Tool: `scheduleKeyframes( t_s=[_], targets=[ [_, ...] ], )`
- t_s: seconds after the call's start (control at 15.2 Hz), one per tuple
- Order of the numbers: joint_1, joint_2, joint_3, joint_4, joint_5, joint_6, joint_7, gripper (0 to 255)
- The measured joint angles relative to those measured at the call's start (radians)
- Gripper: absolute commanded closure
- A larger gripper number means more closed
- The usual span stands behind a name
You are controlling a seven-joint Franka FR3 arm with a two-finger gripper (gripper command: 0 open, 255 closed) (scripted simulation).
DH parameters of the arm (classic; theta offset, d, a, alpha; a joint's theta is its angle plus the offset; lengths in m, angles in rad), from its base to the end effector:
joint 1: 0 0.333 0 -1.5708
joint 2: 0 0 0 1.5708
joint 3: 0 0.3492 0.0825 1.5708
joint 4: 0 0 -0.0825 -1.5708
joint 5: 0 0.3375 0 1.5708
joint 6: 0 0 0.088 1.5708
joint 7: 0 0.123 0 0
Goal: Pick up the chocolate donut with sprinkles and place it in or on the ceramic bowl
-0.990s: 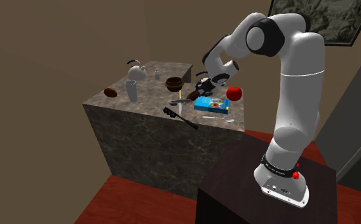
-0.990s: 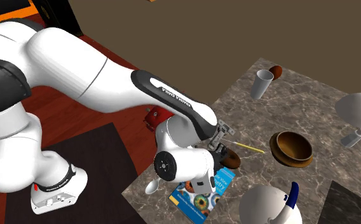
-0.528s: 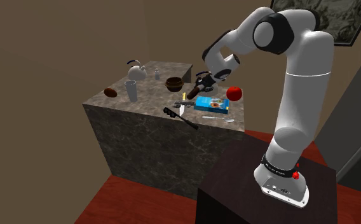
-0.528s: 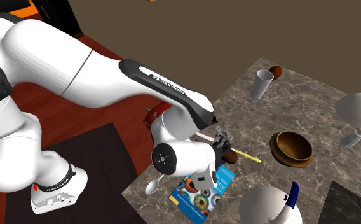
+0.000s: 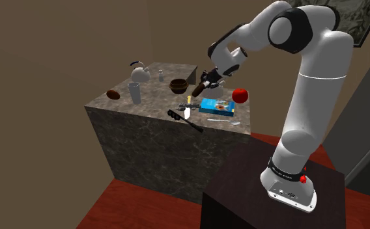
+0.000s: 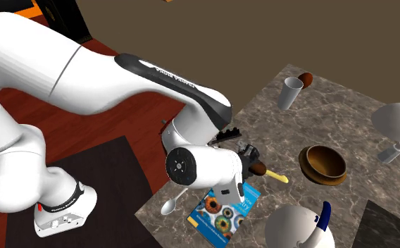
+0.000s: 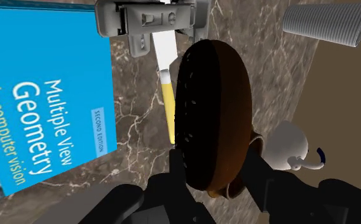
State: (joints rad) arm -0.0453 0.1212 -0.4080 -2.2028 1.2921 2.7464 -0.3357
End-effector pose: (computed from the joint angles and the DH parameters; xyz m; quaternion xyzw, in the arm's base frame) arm 0.4735 -0.2611 0.4118 -0.7586 0.5332 -0.2942 0.2317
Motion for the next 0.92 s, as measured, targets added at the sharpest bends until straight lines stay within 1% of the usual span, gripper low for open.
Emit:
scheduleKeyframes(
  t_s=[0.66, 0.86, 0.92],
  targets=[
    [0.014, -0.103, -0.02, -0.006, -0.244, -0.017, 0.226, 255],
    [0.013, -0.127, -0.023, -0.003, -0.304, -0.028, 0.28, 255],
    [0.012, -0.113, -0.024, 0.019, -0.315, -0.037, 0.296, 255]
  ],
)
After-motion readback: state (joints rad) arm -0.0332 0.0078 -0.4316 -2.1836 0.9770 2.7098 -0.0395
